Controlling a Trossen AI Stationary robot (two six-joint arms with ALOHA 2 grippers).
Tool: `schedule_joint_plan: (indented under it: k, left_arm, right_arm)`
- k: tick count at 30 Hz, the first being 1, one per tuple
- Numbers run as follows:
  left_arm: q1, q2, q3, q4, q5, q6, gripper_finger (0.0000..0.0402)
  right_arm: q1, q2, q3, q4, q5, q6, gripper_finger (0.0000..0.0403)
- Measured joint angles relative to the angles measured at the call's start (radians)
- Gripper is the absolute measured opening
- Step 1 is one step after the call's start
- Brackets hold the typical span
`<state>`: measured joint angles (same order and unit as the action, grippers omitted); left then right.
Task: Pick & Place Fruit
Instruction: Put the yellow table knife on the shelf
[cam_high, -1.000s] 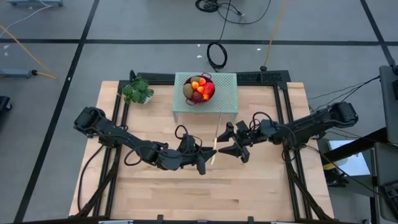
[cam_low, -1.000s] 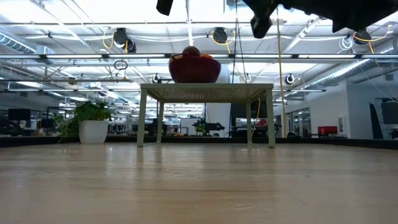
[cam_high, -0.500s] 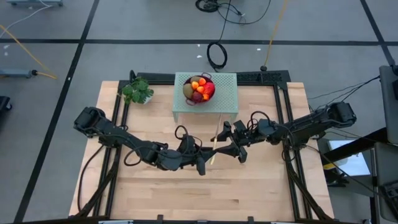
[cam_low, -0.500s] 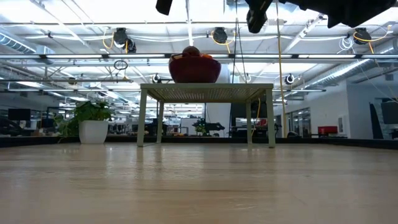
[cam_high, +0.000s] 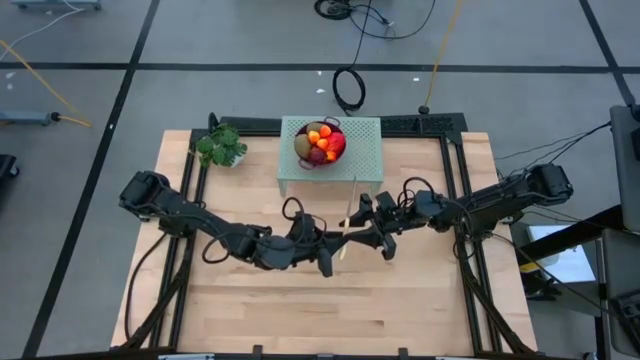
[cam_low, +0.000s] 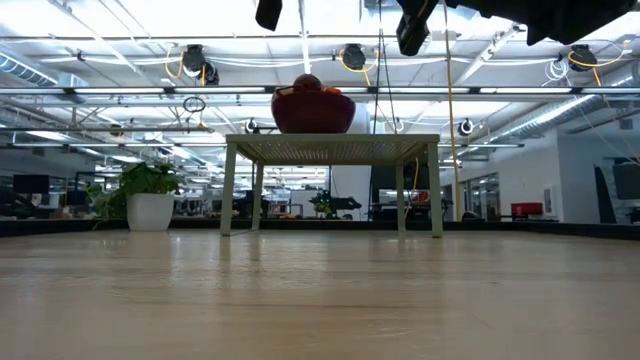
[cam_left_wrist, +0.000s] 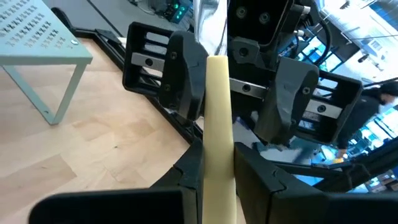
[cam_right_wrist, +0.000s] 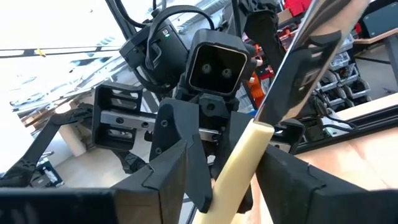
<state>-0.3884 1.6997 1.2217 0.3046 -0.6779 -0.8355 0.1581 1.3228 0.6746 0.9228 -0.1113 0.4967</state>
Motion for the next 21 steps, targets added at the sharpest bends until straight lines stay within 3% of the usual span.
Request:
schedule_joint_plan:
  k: [6, 21]
  left_arm:
    - [0.007, 0.0, 0.0, 0.002, 0.007, 0.014, 0.006]
    - [0.018, 0.0, 0.001, 0.003, 0.03, 0.03, 0.006]
  right_arm:
    - [-0.009, 0.0, 0.0, 0.003, 0.011, 0.005, 0.0156]
    - [-0.021, 0.0, 0.0, 0.014, 0.006, 0.012, 0.0059]
